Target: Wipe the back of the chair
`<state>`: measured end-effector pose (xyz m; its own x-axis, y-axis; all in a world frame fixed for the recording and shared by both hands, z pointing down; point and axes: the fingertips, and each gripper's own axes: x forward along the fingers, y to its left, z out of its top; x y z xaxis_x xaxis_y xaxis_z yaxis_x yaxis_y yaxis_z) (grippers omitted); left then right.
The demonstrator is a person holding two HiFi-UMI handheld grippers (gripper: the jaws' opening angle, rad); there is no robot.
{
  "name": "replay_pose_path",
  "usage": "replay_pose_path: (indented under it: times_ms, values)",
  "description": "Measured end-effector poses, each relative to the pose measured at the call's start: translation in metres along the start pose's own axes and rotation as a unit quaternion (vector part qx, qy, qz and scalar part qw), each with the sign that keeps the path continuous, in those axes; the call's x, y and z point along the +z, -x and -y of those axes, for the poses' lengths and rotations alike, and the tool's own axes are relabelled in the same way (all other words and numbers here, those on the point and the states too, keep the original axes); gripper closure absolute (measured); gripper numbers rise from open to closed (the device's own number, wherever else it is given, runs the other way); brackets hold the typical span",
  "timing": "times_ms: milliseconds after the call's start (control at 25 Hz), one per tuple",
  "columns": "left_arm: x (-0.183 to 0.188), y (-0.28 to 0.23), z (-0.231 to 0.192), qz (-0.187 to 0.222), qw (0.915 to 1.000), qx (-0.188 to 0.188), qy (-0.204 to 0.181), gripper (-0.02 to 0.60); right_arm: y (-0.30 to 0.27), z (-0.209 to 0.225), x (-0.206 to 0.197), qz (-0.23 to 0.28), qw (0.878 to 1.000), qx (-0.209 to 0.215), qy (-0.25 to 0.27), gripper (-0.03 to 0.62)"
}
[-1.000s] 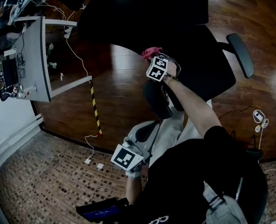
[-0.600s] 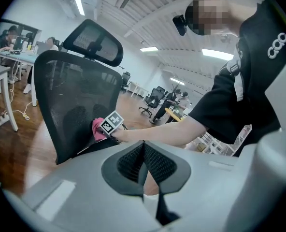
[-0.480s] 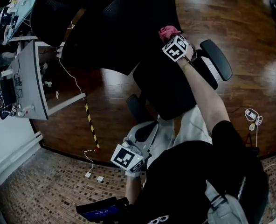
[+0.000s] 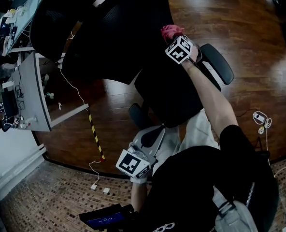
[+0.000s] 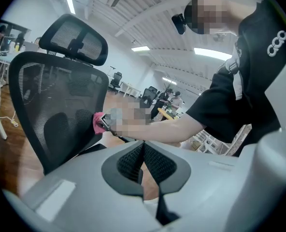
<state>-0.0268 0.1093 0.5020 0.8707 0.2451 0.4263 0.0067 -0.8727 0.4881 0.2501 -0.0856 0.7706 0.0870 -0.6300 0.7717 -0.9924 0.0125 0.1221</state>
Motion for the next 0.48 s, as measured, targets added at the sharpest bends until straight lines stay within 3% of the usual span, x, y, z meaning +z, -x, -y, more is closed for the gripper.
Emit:
replay_pose_path:
  times_ms: [240,480]
  values:
    - [-0.004,0.033,-0.016,0.011,0.9997,0.019,0.003,0.606,-0.006,-0.125,0.064,0.039,0.994,0.069,0.082,0.548]
    - [-0.01,0.075,-0.036,0.027,0.9985,0.046,0.01,0.605,0.01,-0.269,0.138,0.101,0.967,0.145,0.184,0.548]
